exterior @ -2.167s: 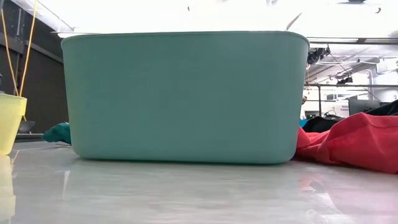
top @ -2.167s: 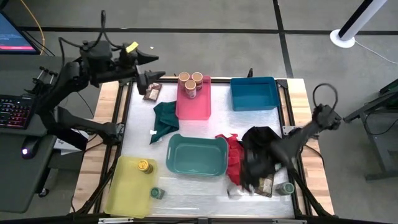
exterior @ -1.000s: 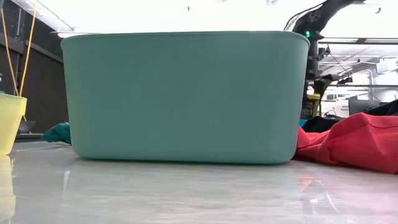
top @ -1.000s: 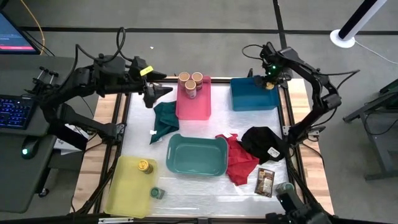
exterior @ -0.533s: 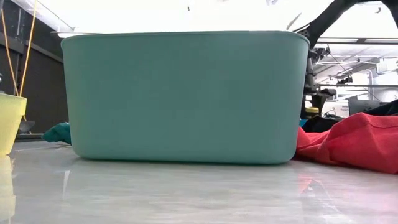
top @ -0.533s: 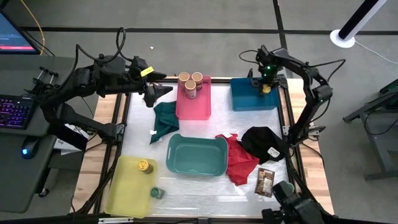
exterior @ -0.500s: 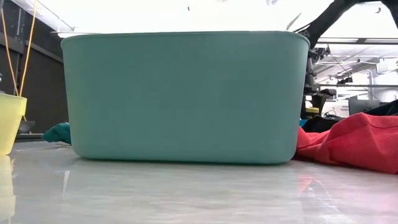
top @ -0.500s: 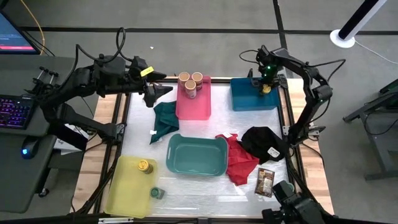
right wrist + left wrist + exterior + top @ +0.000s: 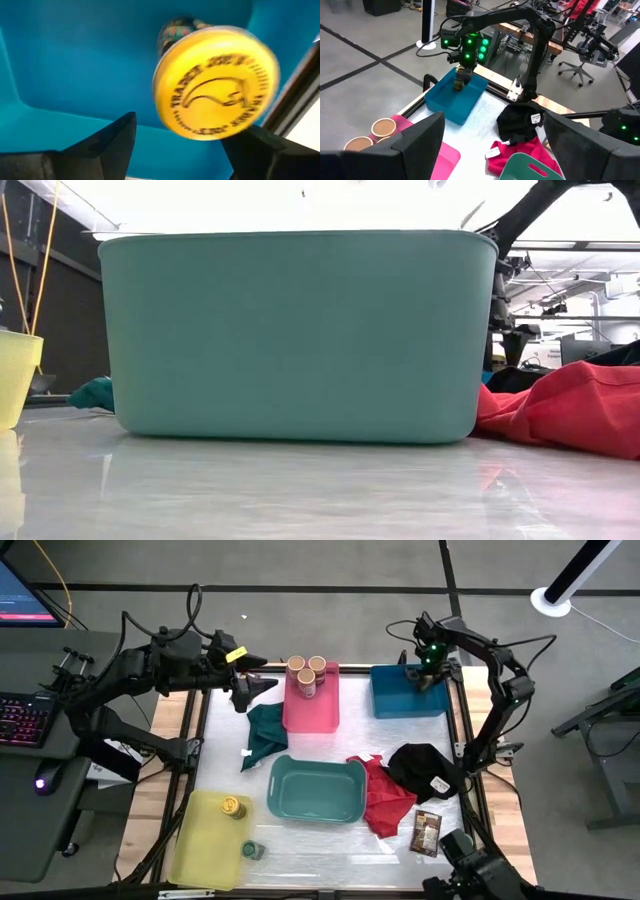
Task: Sort spices by type
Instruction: Put the yellow seasoning bottle into the blue bin
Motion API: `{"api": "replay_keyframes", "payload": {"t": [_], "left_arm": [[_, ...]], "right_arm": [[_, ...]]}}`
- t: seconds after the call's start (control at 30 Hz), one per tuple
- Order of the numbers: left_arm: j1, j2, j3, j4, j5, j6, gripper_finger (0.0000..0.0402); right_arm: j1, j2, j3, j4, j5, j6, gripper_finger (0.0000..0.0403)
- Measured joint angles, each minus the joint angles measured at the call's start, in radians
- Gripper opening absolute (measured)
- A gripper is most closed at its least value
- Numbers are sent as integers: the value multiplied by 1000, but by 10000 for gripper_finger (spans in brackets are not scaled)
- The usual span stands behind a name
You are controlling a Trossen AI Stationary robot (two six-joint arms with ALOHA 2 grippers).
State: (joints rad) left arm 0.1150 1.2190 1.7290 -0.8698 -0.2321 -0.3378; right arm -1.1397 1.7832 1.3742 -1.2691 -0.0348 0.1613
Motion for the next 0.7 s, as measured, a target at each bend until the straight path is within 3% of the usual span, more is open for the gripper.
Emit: {"api": "replay_keyframes", "payload": {"t": [0.27, 0.5, 0.7], "left_arm": [[0, -1, 0, -8, 0, 44, 326], [0, -12, 0, -144, -10, 55, 326], [-1, -22, -73, -263, -19, 49, 326]], "right_arm": [[0, 0, 146, -93, 35, 11, 274], [1, -1, 287, -243, 49, -22, 275], [45, -81, 313, -230, -72, -32, 275]]}}
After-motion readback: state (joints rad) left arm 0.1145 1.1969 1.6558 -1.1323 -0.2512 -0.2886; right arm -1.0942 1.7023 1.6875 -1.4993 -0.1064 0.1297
